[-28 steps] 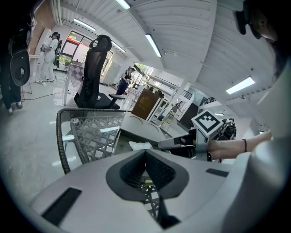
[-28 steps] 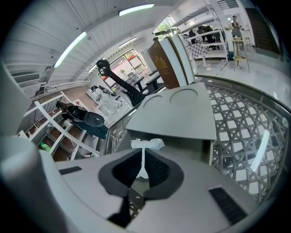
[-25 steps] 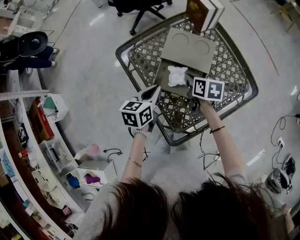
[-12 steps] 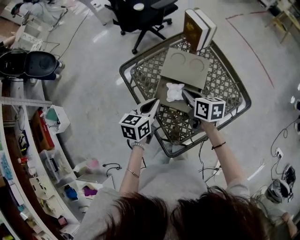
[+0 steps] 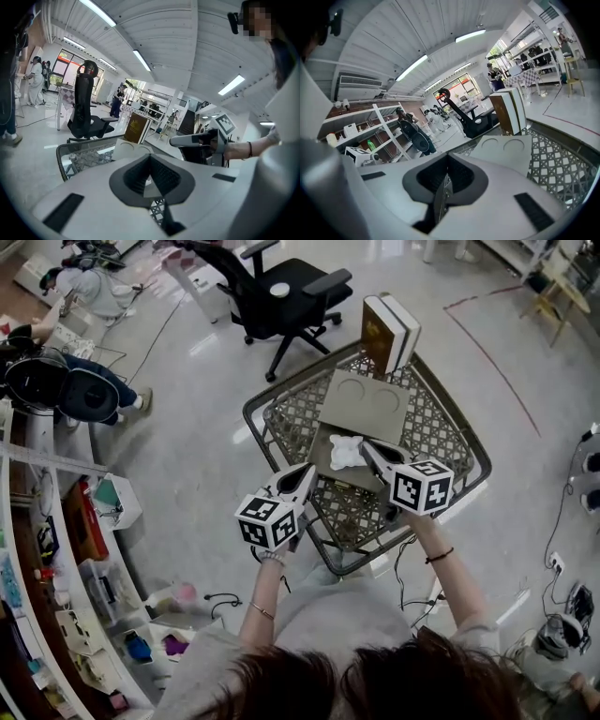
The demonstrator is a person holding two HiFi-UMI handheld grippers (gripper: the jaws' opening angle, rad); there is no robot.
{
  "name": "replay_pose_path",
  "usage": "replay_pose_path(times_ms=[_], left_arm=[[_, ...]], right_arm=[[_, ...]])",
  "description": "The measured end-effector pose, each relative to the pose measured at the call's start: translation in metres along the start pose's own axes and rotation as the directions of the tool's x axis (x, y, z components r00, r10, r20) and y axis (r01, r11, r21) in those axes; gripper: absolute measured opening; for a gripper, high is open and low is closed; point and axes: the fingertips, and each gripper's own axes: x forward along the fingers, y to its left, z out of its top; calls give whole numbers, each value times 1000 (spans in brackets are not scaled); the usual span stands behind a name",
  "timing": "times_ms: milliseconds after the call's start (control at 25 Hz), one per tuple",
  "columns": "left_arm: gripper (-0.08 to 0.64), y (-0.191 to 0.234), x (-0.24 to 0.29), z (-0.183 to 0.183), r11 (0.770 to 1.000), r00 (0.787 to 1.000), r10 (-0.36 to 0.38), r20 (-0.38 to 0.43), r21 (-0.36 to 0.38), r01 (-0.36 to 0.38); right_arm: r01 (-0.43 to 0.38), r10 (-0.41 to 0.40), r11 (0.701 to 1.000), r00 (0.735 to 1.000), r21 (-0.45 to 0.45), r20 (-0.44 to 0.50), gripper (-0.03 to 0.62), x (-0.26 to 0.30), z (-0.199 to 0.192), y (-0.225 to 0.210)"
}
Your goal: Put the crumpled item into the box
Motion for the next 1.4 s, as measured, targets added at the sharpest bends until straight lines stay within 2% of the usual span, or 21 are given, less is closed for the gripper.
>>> replay_pose_path(times_ms=[280,600,1120,1400], left_arm=[[17,-11,-16,21,999,999,-4,46,45,2],[17,-21,-34,51,996,993,5,118,92,-16],[17,-38,-66,80,987,977,21,214,150,-54],[17,-39,-89,102,980,958,53,280,171,-104]], right_arm=[[-1,8,994,998,-107,64,21,-24,21,21],[19,7,985,989,-172,146,21,-55,46,32],[48,8,971,973,-236,232,21,-98,69,42],[64,17,960,959,-274,284,21,-121,86,52]])
